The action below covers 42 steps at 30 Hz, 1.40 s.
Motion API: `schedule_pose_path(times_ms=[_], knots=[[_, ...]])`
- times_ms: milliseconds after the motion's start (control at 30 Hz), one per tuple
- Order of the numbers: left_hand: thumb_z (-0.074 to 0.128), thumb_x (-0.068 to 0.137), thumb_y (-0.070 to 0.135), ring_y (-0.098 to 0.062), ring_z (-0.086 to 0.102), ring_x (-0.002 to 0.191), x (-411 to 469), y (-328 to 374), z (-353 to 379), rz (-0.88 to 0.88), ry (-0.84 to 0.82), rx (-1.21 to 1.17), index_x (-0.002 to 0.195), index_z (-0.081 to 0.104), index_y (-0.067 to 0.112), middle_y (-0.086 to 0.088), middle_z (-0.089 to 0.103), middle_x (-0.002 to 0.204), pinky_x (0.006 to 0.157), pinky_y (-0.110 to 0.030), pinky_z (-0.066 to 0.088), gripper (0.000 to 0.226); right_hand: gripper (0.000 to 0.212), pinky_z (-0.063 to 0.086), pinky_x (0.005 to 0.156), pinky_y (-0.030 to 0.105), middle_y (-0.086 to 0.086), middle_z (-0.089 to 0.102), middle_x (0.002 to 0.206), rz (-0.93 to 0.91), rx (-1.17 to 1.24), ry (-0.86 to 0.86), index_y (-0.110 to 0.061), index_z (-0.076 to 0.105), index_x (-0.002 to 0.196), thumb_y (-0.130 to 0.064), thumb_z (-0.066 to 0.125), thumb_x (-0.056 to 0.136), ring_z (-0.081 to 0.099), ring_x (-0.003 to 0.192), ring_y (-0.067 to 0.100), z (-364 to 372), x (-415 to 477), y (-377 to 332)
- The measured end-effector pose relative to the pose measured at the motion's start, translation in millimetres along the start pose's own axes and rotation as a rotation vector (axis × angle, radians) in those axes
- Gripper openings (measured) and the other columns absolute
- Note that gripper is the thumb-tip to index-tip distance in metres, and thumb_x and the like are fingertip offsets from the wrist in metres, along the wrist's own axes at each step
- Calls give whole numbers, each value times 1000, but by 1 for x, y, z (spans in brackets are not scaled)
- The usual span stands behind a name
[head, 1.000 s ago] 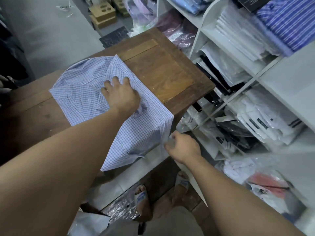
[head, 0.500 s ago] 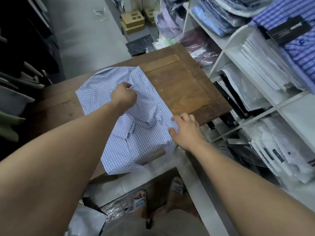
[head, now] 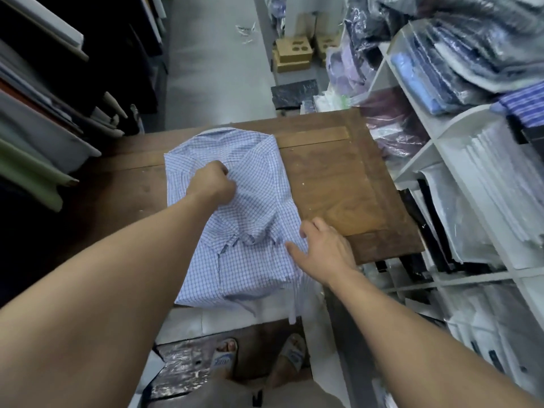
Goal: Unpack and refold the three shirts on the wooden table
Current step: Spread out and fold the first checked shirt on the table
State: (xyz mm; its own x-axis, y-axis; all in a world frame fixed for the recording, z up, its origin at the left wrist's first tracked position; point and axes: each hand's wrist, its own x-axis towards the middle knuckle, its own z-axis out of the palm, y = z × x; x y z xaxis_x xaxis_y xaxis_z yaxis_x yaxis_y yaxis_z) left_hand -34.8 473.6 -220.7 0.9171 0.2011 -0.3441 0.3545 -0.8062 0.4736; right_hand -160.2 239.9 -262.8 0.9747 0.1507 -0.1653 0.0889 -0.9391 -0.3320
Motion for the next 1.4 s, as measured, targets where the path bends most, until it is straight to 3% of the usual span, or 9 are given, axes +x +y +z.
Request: schedule_pose_path(times_ms=[133,233,367,467,667,800,967,1167,1400], knots=[[58,95,21,-33,62,109,2,4,10,-11,52,-39,126,61,18,-11,66,123,94,-42,53,32,36,30,62,32,2,57,83,6,17,65,-19,48,76,-48,51,97,59,78,27,-3,-6,2],[55,96,22,-32,63,105,0,11,14,1,84,-16,121,63,20,-9,67,119,91,-45,55,27,50,36,59,35,1,56,64,48,-99,-26,-15,40,59,-49,43,97,56,65,29,-5,-21,6],[51,94,19,-33,61,106,-2,22,19,15,87,73,122,57,17,-10,65,118,93,-46,52,29,52,43,61,35,4,60,64,67,-135,-205,-13,51,59,-52,42,92,59,66,27,3,-47,17],[52,93,22,-36,49,125,-7,29,25,43,126,227,138,45,16,-13,57,133,106,-49,37,46,51,42,58,34,0,57,61,109,-88,-307,-17,50,57,-58,47,87,61,68,25,18,-64,13],[52,89,25,-39,38,133,-12,26,33,140,118,274,144,38,16,-15,46,141,111,-51,27,58,41,38,63,34,6,68,83,419,15,-88,-20,64,79,-56,49,92,64,86,29,53,-72,-28],[53,89,25,-38,35,136,-11,16,32,189,60,224,146,36,16,-15,42,146,113,-52,27,61,34,35,60,33,5,60,73,546,92,23,-20,47,66,-40,51,92,61,74,29,56,-74,-49],[55,89,26,-38,37,136,-7,8,26,238,-4,191,147,35,16,-15,41,147,112,-53,30,63,43,15,46,32,-2,37,50,504,168,85,-17,34,53,-35,58,84,36,48,18,49,-87,-60],[55,90,18,-39,48,128,-6,1,20,288,-25,146,145,38,17,-15,49,140,106,-52,39,58,41,27,47,33,-2,39,48,451,216,-14,-16,38,52,-36,57,81,41,49,18,53,-86,-71],[48,88,3,-33,62,104,-1,7,-2,260,-17,-114,142,44,17,-13,63,118,77,-41,53,55,40,33,48,35,0,41,48,476,295,-73,-14,40,50,-36,59,78,41,48,18,50,-75,-78]])
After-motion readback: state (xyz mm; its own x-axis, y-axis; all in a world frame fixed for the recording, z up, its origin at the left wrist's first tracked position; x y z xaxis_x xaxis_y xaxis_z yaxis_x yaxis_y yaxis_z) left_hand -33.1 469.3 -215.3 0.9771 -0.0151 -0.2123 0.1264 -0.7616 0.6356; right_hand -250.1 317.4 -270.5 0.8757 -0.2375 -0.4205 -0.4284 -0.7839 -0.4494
